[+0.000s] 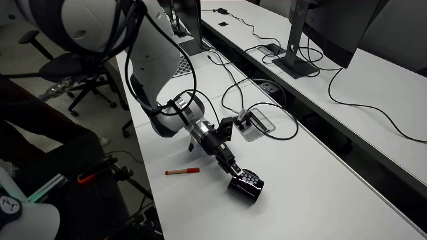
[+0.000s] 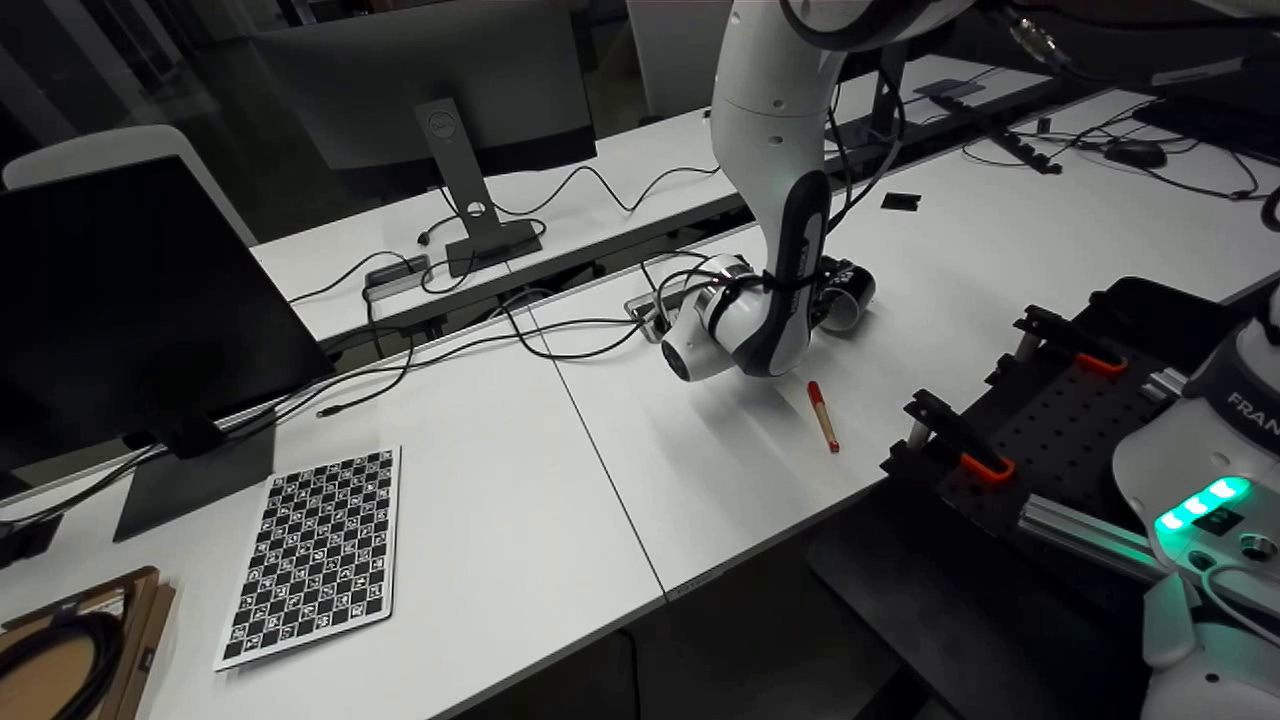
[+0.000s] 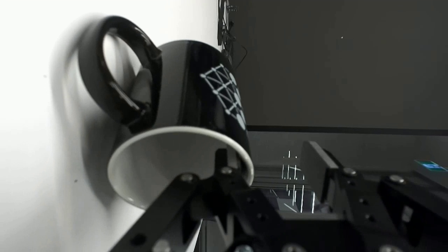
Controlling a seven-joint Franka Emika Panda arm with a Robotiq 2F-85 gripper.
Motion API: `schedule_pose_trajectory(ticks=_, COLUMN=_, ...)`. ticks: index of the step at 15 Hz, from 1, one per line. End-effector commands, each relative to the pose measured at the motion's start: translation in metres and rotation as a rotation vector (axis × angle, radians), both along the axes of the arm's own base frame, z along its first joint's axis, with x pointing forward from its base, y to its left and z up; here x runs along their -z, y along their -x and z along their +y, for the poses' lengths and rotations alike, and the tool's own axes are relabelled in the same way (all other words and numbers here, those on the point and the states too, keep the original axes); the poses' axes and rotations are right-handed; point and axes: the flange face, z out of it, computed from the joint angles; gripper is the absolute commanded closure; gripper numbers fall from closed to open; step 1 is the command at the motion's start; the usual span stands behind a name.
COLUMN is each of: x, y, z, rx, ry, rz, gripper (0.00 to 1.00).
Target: Lift the cup
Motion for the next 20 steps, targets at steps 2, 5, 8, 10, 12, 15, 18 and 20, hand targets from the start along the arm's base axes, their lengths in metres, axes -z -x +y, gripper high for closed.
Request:
schedule_pose_trajectory(ticks=2, x=0.002, y=-0.004, z=0.000, rx=-0.004, ry=0.047, rz=0.021, gripper=0.88)
schedule_pose_trajectory(ticks=5, x=0.001, y=-0.003, z=0.002, rx=-0.006, ry=0.059, rz=0.023, gripper=1.00)
schedule_pose_trajectory(ticks=8, x=-0.001, y=-0.003, z=0.004, rx=-0.014, ry=0.068, rz=0.025, gripper=0.98)
schedule_pose_trajectory(ticks=10, x=-0.003, y=-0.002, z=0.008, rx=-0.022, ry=0.074, rz=0.020, gripper=0.98)
schedule_pose_trajectory(ticks=12, x=-0.006, y=-0.001, z=0.013, rx=-0.036, ry=0.063, rz=0.016, gripper=0.98)
schedule_pose_trajectory(ticks=15, x=-0.010, y=-0.001, z=0.024, rx=-0.047, ry=-0.013, rz=0.013, gripper=0.98)
schedule_pose_trajectory(ticks=18, x=-0.015, y=-0.005, z=0.041, rx=-0.059, ry=-0.146, rz=0.002, gripper=0.98)
schedule_pose_trajectory(ticks=20, x=-0.025, y=-0.010, z=0.050, rx=-0.071, ry=-0.181, rz=-0.017, gripper=0.98)
